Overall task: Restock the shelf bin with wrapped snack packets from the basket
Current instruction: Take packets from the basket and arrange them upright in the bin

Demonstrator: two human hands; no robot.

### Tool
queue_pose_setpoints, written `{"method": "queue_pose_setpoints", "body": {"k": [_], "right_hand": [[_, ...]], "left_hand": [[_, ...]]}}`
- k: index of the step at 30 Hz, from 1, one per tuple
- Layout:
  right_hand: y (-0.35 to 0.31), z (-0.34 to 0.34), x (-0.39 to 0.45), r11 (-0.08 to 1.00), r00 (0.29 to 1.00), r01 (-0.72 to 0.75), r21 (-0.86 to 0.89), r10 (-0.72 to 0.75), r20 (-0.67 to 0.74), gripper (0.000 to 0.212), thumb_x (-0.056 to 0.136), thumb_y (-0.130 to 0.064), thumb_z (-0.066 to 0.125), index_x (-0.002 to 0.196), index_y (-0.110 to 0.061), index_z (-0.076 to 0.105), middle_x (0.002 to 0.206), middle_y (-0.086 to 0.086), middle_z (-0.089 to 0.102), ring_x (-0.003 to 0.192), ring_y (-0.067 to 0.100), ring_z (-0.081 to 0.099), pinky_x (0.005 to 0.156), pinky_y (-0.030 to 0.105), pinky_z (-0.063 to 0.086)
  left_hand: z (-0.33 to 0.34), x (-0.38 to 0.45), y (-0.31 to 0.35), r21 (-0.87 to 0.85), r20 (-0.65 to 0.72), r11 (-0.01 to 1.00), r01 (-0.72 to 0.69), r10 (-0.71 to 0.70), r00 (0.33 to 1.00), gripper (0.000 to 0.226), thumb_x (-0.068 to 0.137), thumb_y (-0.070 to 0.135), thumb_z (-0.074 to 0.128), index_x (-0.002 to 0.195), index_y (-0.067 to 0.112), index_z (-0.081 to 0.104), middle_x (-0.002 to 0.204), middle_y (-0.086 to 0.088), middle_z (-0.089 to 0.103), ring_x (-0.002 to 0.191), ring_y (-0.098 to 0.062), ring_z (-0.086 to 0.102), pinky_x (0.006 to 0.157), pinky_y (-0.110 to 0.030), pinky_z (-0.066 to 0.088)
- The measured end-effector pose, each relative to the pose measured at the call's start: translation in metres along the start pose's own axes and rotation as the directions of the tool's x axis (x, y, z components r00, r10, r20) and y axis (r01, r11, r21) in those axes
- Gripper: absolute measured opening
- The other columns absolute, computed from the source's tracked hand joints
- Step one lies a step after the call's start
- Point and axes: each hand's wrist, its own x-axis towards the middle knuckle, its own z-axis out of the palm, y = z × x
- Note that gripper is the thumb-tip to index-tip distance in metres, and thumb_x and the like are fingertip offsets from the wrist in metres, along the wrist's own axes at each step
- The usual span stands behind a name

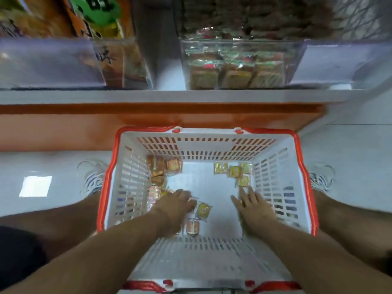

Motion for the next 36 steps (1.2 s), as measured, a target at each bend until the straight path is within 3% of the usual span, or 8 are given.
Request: {"method": "queue_pose_setpoints", "body": {"k": [5, 7, 10, 17, 23, 28, 31, 36], "right_hand": [[-0.005, 0.018, -0.001, 0.994, 0.999, 0.043, -0.101, -0.046, -0.028, 0.077, 0.104, -0.039, 0.039, 0.16, -0.014, -0.008, 0.164, 0.024, 0.003, 0.15, 0.05, 0.001, 0.118, 0.062, 0.008], [-0.011, 0.02, -0.004, 0.996, 0.997, 0.055, -0.075, -0.059, -0.058, 0.079, 0.1, -0.046, 0.05, 0.157, -0.011, 0.009, 0.154, 0.023, 0.024, 0.145, 0.048, 0.018, 0.114, 0.063, 0.017], [-0.024, 0.02, -0.004, 0.982, 0.986, 0.161, 0.095, -0.155, -0.062, 0.051, 0.098, -0.03, 0.056, 0.141, -0.014, 0.034, 0.14, 0.015, 0.039, 0.127, 0.038, 0.036, 0.1, 0.05, 0.038], [-0.027, 0.009, 0.008, 0.914, 0.995, 0.094, 0.394, -0.102, -0.001, 0.03, 0.092, -0.019, 0.062, 0.119, -0.019, 0.05, 0.129, 0.009, 0.036, 0.119, 0.03, 0.039, 0.073, 0.038, 0.044], [-0.036, 0.002, 0.022, 0.683, 0.989, 0.139, 0.717, -0.136, -0.063, 0.027, 0.081, -0.028, 0.077, 0.107, -0.026, 0.069, 0.1, -0.003, 0.047, 0.097, 0.024, 0.057, 0.078, 0.026, 0.047], [-0.046, 0.002, 0.026, 0.641, 0.995, 0.084, 0.763, -0.089, -0.035, 0.026, 0.082, -0.028, 0.074, 0.107, -0.026, 0.07, 0.089, -0.009, 0.05, 0.092, 0.021, 0.058, 0.071, 0.014, 0.037], [-0.049, 0.001, 0.023, 0.645, 0.994, 0.004, 0.764, -0.083, 0.066, 0.028, 0.087, -0.022, 0.068, 0.114, -0.024, 0.067, 0.108, 0.002, 0.057, 0.101, 0.025, 0.059, 0.085, 0.028, 0.049], [-0.057, 0.007, 0.013, 0.721, 0.964, -0.088, 0.687, -0.113, 0.242, 0.04, 0.095, -0.018, 0.049, 0.134, -0.026, 0.045, 0.129, 0.009, 0.037, 0.119, 0.035, 0.046, 0.102, 0.043, 0.044]], "left_hand": [[0.031, 0.036, 0.039, 0.163, 0.008, 0.98, -0.113, 0.114, 0.993, 0.077, 0.101, 0.018, 0.056, 0.163, 0.03, 0.011, 0.171, -0.013, -0.014, 0.156, -0.041, -0.007, 0.123, -0.061, 0.015], [0.04, 0.042, 0.047, 0.202, 0.045, 0.97, -0.135, 0.129, 0.991, 0.071, 0.105, 0.021, 0.052, 0.163, 0.03, 0.012, 0.17, -0.013, -0.019, 0.154, -0.047, -0.013, 0.12, -0.069, 0.011], [0.046, 0.046, 0.048, 0.202, 0.052, 0.973, -0.115, 0.107, 0.993, 0.065, 0.104, 0.014, 0.052, 0.161, 0.023, 0.02, 0.17, -0.014, -0.014, 0.154, -0.047, -0.013, 0.117, -0.073, 0.011], [0.046, 0.047, 0.034, 0.225, -0.026, 0.974, -0.042, 0.049, 0.998, 0.053, 0.099, 0.021, 0.055, 0.15, 0.021, 0.038, 0.158, -0.018, 0.021, 0.143, -0.037, 0.023, 0.111, -0.062, 0.029], [0.049, 0.052, 0.031, 0.143, -0.05, 0.989, -0.032, 0.039, 0.998, 0.044, 0.103, 0.028, 0.052, 0.146, 0.024, 0.043, 0.155, -0.017, 0.026, 0.136, -0.039, 0.031, 0.099, -0.052, 0.039], [0.045, 0.054, 0.028, 0.119, -0.029, 0.988, -0.096, 0.1, 0.995, 0.046, 0.101, 0.027, 0.054, 0.145, 0.024, 0.044, 0.154, -0.018, 0.027, 0.13, -0.04, 0.039, 0.098, -0.05, 0.043], [0.042, 0.055, 0.028, 0.139, -0.026, 0.98, -0.142, 0.148, 0.989, 0.045, 0.1, 0.023, 0.057, 0.143, 0.022, 0.046, 0.154, -0.018, 0.029, 0.131, -0.039, 0.04, 0.101, -0.051, 0.044], [0.043, 0.059, 0.028, -0.035, -0.091, 0.995, -0.089, 0.085, 0.992, 0.047, 0.085, 0.001, 0.067, 0.125, 0.022, 0.055, 0.14, -0.012, 0.04, 0.122, -0.033, 0.046, 0.096, -0.046, 0.046]]}}
